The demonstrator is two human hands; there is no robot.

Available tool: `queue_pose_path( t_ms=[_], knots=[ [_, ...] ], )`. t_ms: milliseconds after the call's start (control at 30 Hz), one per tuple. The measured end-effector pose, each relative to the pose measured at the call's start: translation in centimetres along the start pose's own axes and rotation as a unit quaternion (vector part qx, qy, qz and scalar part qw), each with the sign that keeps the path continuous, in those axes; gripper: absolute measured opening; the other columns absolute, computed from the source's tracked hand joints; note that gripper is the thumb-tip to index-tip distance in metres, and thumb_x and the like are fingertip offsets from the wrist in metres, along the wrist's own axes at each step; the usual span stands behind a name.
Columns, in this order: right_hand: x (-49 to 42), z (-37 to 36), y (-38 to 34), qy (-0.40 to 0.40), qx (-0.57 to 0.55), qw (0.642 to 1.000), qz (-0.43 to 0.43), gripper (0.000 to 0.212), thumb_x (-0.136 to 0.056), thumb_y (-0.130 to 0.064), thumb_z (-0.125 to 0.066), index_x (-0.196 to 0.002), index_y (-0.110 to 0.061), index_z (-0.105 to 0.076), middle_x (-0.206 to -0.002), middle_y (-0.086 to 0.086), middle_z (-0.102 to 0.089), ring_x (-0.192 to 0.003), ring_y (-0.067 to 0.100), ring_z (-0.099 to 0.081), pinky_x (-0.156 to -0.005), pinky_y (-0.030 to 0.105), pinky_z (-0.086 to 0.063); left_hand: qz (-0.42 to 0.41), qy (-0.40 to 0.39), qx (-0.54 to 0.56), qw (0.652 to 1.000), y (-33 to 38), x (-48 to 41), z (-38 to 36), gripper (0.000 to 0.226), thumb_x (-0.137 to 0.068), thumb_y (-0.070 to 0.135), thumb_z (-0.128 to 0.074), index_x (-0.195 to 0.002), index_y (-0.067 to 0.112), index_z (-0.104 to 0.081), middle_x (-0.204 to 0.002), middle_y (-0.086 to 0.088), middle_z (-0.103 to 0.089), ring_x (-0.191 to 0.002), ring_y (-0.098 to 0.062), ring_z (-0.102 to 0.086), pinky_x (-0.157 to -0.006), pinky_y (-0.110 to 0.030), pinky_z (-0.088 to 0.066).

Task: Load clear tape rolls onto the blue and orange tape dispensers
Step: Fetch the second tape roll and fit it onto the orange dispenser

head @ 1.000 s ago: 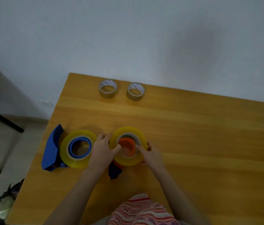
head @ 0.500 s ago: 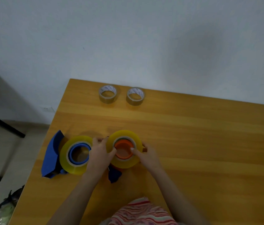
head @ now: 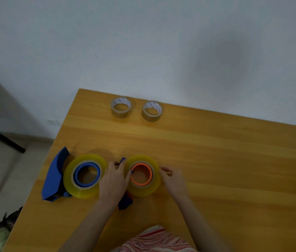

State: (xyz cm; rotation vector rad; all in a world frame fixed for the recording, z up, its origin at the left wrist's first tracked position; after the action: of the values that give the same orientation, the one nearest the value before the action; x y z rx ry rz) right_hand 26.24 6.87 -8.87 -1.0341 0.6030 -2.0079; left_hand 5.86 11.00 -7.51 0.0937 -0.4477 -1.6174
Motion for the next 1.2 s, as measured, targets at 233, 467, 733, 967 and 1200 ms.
queue_pose_path(
  t_ms=[233,467,733,967,1200],
  knots=[
    [-0.8,-1.9,-1.6,-0.03,0.116,0.992,0.036,0.065,-0.088,-0.03,-0.064,-0.144,-0.022,-0.031,-0.141,0.003,-0.041,-0.129,0.022,-0.042,-0.1,0.034,-0.043,-0.075,-0.02,0.061,0.995,2.8,-0.2,-1.3,0.057,-0.099,0.031,-0.038,-0.148,0.033,-0.011,-0.127,-0.009,-0.049,-0.097,-0.022,-0.058,-0.074,-0.029,-0.048],
    [-1.7,1.7,0.5,0.054,0.173,0.983,0.038,0.057,-0.092,-0.021,-0.056,-0.144,-0.024,-0.032,-0.138,0.008,-0.046,-0.111,0.024,-0.058,-0.084,0.035,-0.055,-0.081,-0.093,0.222,0.967,4.2,0.3,-2.4,0.061,-0.096,0.023,-0.047,-0.149,0.021,-0.015,-0.135,-0.002,-0.05,-0.115,-0.017,-0.055,-0.09,-0.028,-0.048],
    [-2.5,2.2,-3.6,0.096,0.169,0.976,0.096,0.042,-0.092,-0.017,-0.054,-0.133,-0.013,-0.049,-0.134,0.009,-0.052,-0.127,0.026,-0.045,-0.104,0.039,-0.042,-0.057,0.091,0.122,0.987,-3.2,2.3,4.4,0.046,-0.09,0.01,-0.055,-0.134,0.005,-0.042,-0.138,-0.01,-0.043,-0.13,-0.024,-0.041,-0.106,-0.03,-0.035],
    [2.4,-6.2,-11.6,-0.053,0.046,0.965,0.254,0.031,-0.092,-0.011,-0.051,-0.122,-0.015,-0.058,-0.121,-0.001,-0.059,-0.114,0.013,-0.054,-0.096,0.025,-0.045,0.16,0.16,0.125,0.966,-15.9,3.5,8.3,0.068,-0.078,0.013,-0.073,-0.131,-0.01,-0.037,-0.134,-0.028,-0.041,-0.123,-0.043,-0.043,-0.098,-0.051,-0.042],
    [4.8,-15.7,-8.3,-0.197,0.107,0.967,0.118,0.052,-0.095,-0.023,-0.051,-0.143,-0.014,-0.034,-0.137,0.001,-0.047,-0.128,0.018,-0.045,-0.1,0.025,-0.038,0.199,0.013,0.158,0.967,-17.1,0.2,5.8,0.073,-0.078,0.035,-0.072,-0.131,0.002,-0.033,-0.126,-0.017,-0.047,-0.111,-0.033,-0.053,-0.081,-0.041,-0.05]
  ],
)
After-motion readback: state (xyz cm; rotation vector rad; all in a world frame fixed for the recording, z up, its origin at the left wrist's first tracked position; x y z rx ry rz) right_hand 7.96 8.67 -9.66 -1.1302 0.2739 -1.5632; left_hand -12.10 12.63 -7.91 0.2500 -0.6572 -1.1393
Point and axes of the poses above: each hand's wrist, its own x-axis away from the middle knuckle, its own z-axis out of the back of the hand, y = z × x, the point moved 10 cm from there along -x, towards the middle knuckle
